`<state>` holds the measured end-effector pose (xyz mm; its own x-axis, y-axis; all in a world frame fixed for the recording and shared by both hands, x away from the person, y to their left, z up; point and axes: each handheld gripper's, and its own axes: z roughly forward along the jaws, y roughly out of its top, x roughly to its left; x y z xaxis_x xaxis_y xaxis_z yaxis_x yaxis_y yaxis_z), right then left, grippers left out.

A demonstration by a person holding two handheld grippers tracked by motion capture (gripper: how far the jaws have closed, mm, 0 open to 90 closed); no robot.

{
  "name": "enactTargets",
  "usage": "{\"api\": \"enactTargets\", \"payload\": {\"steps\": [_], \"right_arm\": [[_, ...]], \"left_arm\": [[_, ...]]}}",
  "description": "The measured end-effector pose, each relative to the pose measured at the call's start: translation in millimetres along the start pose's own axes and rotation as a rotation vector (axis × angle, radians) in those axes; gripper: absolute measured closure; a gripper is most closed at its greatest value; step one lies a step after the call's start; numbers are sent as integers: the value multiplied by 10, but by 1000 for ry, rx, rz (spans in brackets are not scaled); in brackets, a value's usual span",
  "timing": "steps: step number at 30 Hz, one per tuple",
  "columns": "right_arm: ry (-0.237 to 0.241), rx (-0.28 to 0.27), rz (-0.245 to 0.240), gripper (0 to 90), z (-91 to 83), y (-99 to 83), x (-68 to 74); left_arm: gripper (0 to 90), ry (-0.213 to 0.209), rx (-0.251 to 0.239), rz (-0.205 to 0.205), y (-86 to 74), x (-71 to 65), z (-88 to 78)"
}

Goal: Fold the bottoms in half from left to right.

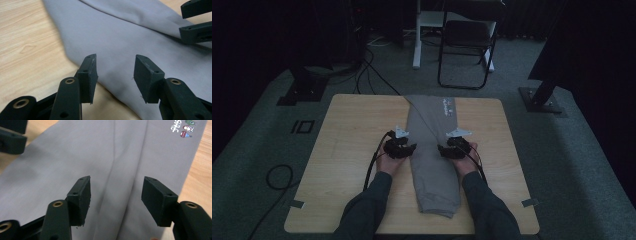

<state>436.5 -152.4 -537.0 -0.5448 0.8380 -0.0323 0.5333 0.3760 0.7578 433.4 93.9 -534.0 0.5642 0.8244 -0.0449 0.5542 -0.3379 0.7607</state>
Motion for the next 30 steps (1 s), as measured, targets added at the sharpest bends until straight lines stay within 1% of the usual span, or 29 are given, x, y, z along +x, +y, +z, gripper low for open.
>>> {"api": "enactTargets", "payload": {"steps": [1,2,3,4,5,6,7,8,9,10,12,14,16,17,18,19,20,21,24,26,27,28,30], "right_arm": [[-6,3,7,392,52,30,-13],[-6,3,7,392,52,30,-13],[-9,11,16,392,105,58,-22],[-22,28,15,384,220,111,-23],[-28,39,11,380,260,127,-20],[-39,47,3,378,294,136,-20],[-51,55,-8,378,321,138,-29],[-51,55,-8,378,321,138,-29],[-60,62,-9,368,340,132,-47],[-57,57,8,365,342,125,-79],[-90,58,36,370,322,101,-160],[-127,60,96,394,278,59,-305],[-153,58,144,448,236,17,-420],[-155,56,168,483,213,-8,-473],[-147,52,182,524,195,-30,-507],[-139,47,180,567,181,-44,-523],[-134,43,168,623,170,-53,-524],[-124,42,165,656,167,-55,-522],[-103,36,185,739,166,-61,-520],[-93,37,183,783,159,-65,-504],[-93,37,183,783,159,-65,-504],[-87,37,187,802,148,-74,-493],[-75,31,197,824,103,-120,-453]], "left_arm": [[534,7,0,-6,10,24,32],[537,7,0,-6,10,24,32],[537,7,0,-6,10,24,32],[545,15,28,-20,41,59,149],[548,15,28,-20,41,59,149],[559,18,40,-12,43,52,182],[567,30,57,-1,39,36,214],[567,39,79,4,31,22,245],[573,36,70,8,17,17,255],[577,39,65,5,11,12,256],[586,42,66,3,11,7,254],[596,42,66,4,11,9,254],[608,41,63,4,10,12,255],[617,41,61,2,9,10,257],[626,40,59,2,9,7,259],[640,38,55,1,9,2,263],[661,34,54,1,9,-1,264],[684,29,54,2,9,-3,264],[787,7,57,2,8,-8,260],[830,6,60,8,7,-24,255],[838,6,60,8,7,-24,255],[838,9,64,18,-8,-40,231],[842,6,67,23,-46,-47,185]]}}
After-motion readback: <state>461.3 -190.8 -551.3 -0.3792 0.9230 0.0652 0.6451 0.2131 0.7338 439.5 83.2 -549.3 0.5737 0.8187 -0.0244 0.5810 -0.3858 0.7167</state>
